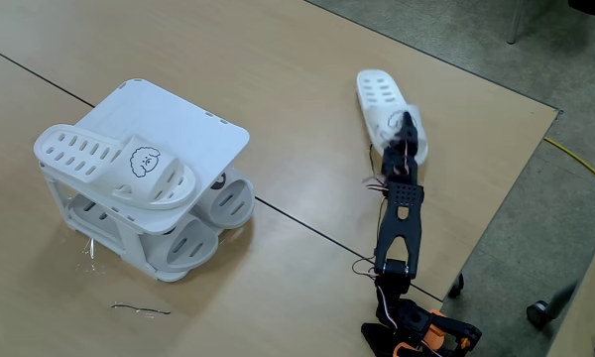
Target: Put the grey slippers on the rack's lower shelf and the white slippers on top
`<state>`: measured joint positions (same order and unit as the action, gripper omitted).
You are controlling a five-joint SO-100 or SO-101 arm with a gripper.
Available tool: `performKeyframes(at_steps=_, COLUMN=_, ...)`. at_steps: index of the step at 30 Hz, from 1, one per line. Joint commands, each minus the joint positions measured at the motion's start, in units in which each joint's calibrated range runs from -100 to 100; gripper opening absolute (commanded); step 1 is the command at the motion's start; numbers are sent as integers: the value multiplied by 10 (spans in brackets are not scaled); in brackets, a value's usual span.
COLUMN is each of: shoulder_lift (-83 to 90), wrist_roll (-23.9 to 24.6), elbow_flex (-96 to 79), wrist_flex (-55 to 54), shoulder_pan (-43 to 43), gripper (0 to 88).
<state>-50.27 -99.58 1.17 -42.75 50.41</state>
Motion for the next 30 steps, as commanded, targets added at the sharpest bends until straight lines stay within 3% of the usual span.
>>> performKeyframes(at_steps=1, shoulder_lift=272, wrist_roll=-4, elbow_flex=41, wrist_flex=168, shoulder_pan=1, gripper=7)
performKeyframes(at_steps=12, shoulder_lift=673, wrist_roll=-4, elbow_flex=29, wrist_flex=484, shoulder_pan=-49, gripper=7)
performKeyframes(at_steps=16, shoulder_lift=798, wrist_roll=-4, elbow_flex=-62, wrist_flex=492, shoulder_pan=-113, gripper=7)
performKeyframes(at_steps=22, shoulder_lift=962, wrist_roll=-4, elbow_flex=-266, wrist_flex=492, shoulder_pan=-302, gripper=7)
performKeyframes(at_steps=30, shoulder_lift=932, wrist_roll=-4, elbow_flex=-279, wrist_flex=487, shoulder_pan=-472, gripper=7)
